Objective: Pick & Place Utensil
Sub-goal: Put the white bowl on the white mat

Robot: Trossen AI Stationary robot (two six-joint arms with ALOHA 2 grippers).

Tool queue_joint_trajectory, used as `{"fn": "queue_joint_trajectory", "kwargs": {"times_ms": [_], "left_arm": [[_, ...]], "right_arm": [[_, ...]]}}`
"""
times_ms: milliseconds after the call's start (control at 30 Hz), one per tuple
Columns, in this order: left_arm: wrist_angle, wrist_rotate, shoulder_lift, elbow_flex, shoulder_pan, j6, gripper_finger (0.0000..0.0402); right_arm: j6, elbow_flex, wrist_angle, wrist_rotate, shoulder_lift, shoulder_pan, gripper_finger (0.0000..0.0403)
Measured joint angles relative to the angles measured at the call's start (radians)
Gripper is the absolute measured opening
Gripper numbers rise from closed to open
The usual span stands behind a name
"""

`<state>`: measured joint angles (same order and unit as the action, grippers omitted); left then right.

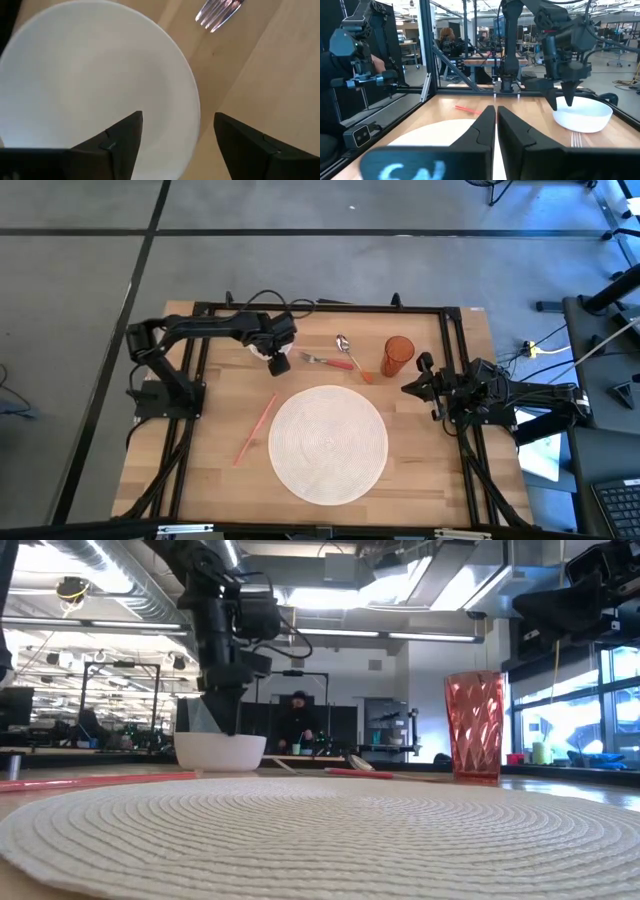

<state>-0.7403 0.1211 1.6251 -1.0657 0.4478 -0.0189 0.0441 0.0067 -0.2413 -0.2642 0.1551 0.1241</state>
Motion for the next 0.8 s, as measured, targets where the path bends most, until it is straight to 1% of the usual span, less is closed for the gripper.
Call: {"fn": "queue_joint_trajectory", "kwargs": {"times_ms": [200,300,367,433,533,600,700,733,800], "left_arm": [[0.005,0.001,0.052,0.000,0.009,0.009,0.0235],[0.008,0.025,0.074,0.000,0.012,0.031,0.0233],[0.008,0.031,0.085,0.000,0.012,0.033,0.0226],[0.008,0.039,0.088,0.000,0.014,0.033,0.0210],[0.008,0.045,0.088,0.000,0.014,0.032,0.0162],[0.008,0.058,0.088,0.000,0.014,0.025,0.0115],[0.008,0.069,0.088,0.000,0.014,0.035,0.0033],[0.008,0.072,0.088,0.000,0.012,0.038,0.0017],[0.004,0.098,0.082,0.000,0.003,0.036,0.0009]], "right_arm": [[0.000,0.000,0.000,0.000,0.000,0.000,0.0020],[0.000,0.000,0.000,0.000,0.000,0.000,0.0020],[0.001,0.000,0.000,0.000,0.000,0.000,0.0020],[0.001,0.000,0.000,0.000,0.000,0.000,0.0020],[0.002,0.000,0.000,0.000,0.000,0.000,0.0020],[0.004,0.000,0.000,-0.001,0.000,0.000,0.0020],[0.004,0.000,0.000,-0.001,0.000,0.000,0.0020],[0.004,0.000,0.000,-0.001,0.000,0.000,0.0020],[0.004,0.000,0.000,-0.001,0.000,0.000,0.0020]]}}
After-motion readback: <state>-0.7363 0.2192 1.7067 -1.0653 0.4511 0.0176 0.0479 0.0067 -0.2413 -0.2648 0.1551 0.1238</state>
